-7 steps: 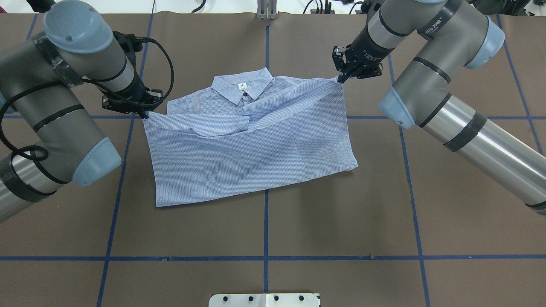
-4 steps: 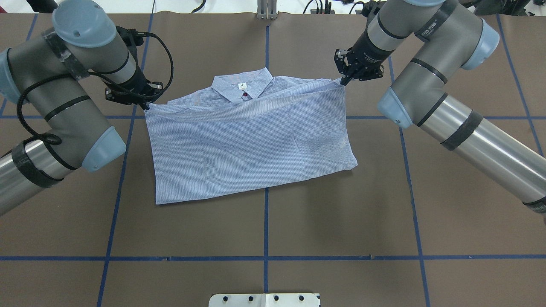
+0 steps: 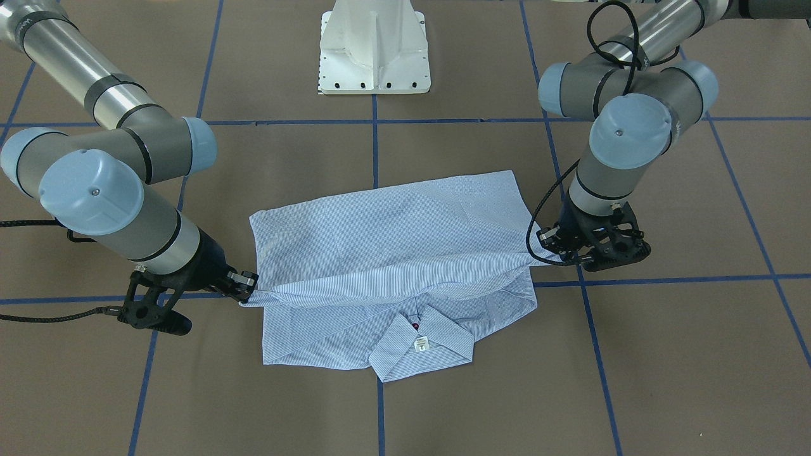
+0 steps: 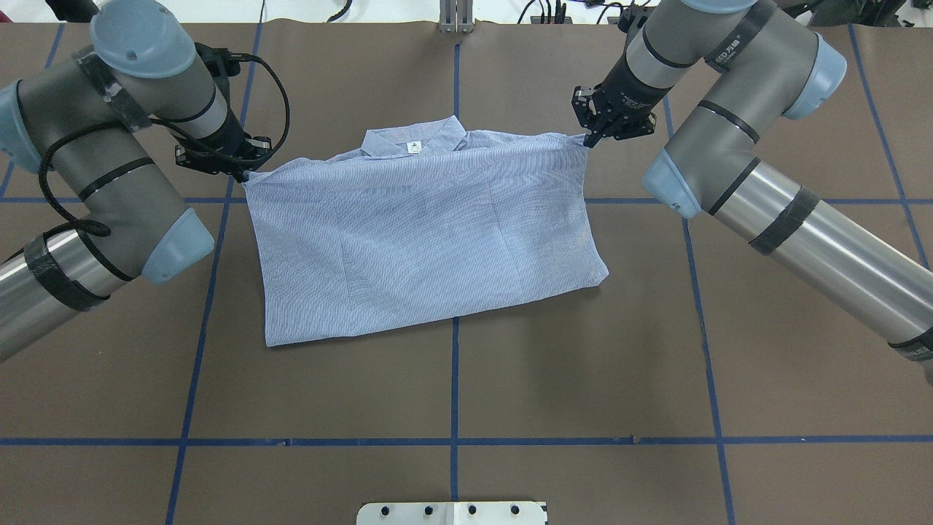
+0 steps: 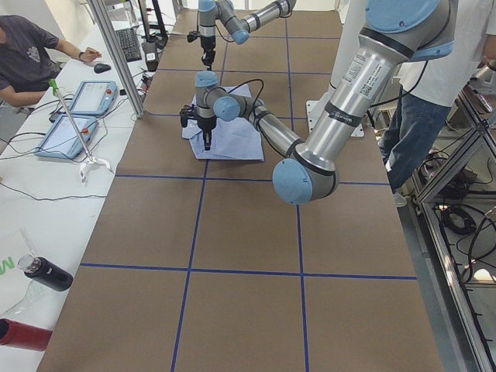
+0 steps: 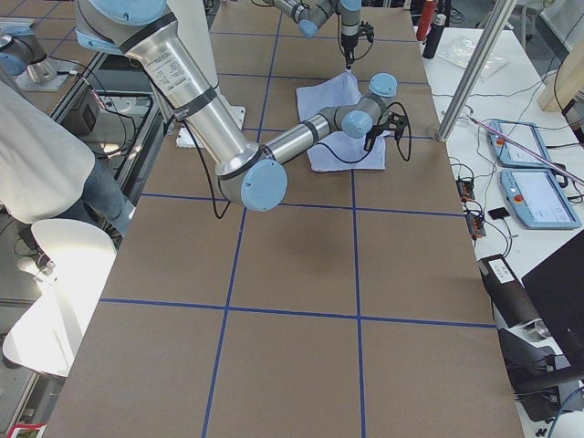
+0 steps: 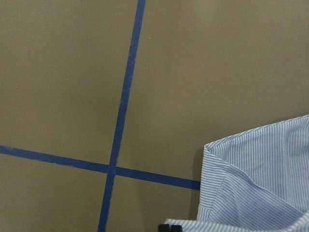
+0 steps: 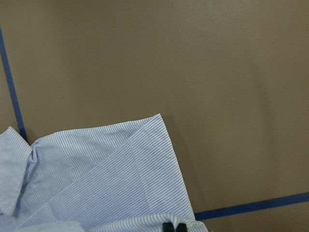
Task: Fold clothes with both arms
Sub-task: 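Lay the hem beside the collar and open both grippers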
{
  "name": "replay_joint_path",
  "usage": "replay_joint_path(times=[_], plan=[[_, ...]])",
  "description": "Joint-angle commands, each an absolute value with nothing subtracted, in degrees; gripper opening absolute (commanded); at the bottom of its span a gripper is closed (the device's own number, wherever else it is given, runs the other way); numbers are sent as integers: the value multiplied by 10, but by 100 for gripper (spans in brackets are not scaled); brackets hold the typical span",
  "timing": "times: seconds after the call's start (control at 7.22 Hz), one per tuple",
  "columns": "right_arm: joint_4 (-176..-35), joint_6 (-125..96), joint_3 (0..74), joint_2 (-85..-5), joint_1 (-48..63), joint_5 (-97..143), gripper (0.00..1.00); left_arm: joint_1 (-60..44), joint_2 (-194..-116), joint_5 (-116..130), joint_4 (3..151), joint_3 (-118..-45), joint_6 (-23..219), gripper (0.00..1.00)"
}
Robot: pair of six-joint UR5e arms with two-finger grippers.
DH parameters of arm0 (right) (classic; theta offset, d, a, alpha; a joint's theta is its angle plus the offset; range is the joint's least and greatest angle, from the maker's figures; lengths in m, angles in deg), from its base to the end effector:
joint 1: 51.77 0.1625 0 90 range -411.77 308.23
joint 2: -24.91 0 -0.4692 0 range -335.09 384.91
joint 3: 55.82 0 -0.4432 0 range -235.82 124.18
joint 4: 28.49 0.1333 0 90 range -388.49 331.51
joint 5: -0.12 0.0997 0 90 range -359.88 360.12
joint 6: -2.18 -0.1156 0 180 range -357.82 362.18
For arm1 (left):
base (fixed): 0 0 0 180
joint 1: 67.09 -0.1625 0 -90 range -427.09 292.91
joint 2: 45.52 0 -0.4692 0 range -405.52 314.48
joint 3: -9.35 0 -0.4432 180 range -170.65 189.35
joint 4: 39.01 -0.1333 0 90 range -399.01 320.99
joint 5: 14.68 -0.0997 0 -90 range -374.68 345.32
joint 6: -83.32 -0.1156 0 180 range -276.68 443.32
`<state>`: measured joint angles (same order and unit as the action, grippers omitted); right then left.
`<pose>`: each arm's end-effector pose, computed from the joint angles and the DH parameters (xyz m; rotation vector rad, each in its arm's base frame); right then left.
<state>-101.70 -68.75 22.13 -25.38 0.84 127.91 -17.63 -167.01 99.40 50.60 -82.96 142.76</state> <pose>-0.4528 -0.6954 0.3131 -0.0699 -0.9725 0.2828 0.4251 -0.6295 0.3493 0.0567 0.7031 -0.1936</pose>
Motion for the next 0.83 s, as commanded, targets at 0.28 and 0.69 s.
replay_joint_path(times=[0.28, 0.69], plan=[[-1018, -688, 209, -233, 2, 1242, 100, -175, -1672, 991, 514, -830, 1427, 95], [-1017, -658, 202, -239, 2, 1249, 100, -165, -1672, 990, 513, -836, 1427, 99]])
